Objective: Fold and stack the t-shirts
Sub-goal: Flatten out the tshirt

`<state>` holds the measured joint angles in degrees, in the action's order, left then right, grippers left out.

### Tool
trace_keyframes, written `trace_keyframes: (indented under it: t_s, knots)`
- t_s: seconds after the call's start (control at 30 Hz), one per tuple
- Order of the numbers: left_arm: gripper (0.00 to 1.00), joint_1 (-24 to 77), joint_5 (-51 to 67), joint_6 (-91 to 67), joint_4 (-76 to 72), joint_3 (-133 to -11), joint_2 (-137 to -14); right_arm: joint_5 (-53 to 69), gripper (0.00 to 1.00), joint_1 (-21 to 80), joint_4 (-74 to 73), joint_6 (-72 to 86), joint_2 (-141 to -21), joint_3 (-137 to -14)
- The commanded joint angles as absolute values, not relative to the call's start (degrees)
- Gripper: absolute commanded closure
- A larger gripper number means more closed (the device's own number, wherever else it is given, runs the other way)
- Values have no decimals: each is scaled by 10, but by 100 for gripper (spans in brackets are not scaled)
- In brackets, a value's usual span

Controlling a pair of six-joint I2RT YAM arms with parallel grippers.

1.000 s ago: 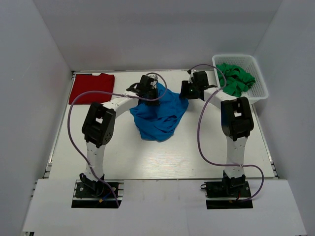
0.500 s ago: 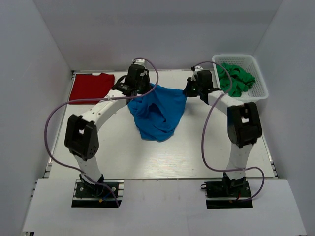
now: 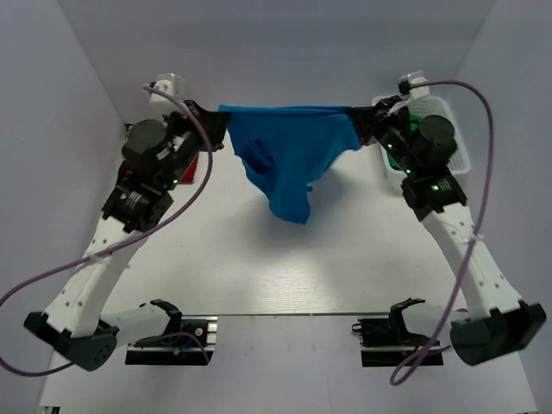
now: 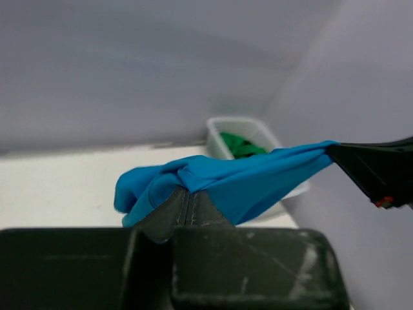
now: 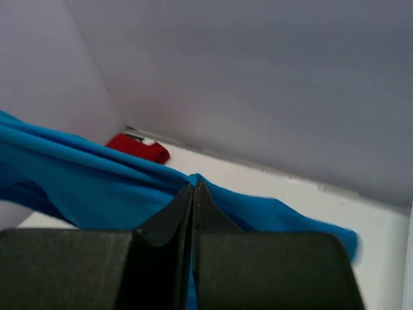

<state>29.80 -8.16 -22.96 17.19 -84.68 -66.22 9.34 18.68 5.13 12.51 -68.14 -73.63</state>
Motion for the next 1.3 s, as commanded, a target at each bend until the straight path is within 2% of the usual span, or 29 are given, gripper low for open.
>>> trace_keyframes:
  t_s: [0.0, 0.07, 0.27, 0.6, 0.73, 0.93, 1.17, 1.2, 1.27]
  knots:
    - [100, 289, -13, -203, 124, -875, -607, 82, 100, 168, 46, 89, -616, -761]
    - [100, 289, 34, -203, 116, -893, -596, 101, 100, 166, 35, 85, -602, -803]
    - [100, 289, 72, -198, 128, -978, -563, 137, 100, 163, 24, 63, -525, -883]
    - [100, 283, 150, -219, 139, -1009, -518, 204, 100, 163, 1, 79, -453, -906]
    - [100, 283, 79, -219, 159, -992, -530, 217, 100, 165, 3, 103, -450, -872]
    - [100, 283, -61, -219, 171, -892, -580, 228, 100, 164, 40, 148, -492, -790]
    - [100, 278, -259, -242, 130, -731, -708, 219, 100, 167, 125, 208, -620, -603]
    - [100, 272, -276, -242, 130, -723, -736, 214, 100, 166, 130, 216, -685, -601]
    - [100, 258, -297, -252, 130, -736, -801, 205, 100, 165, 130, 205, -736, -623]
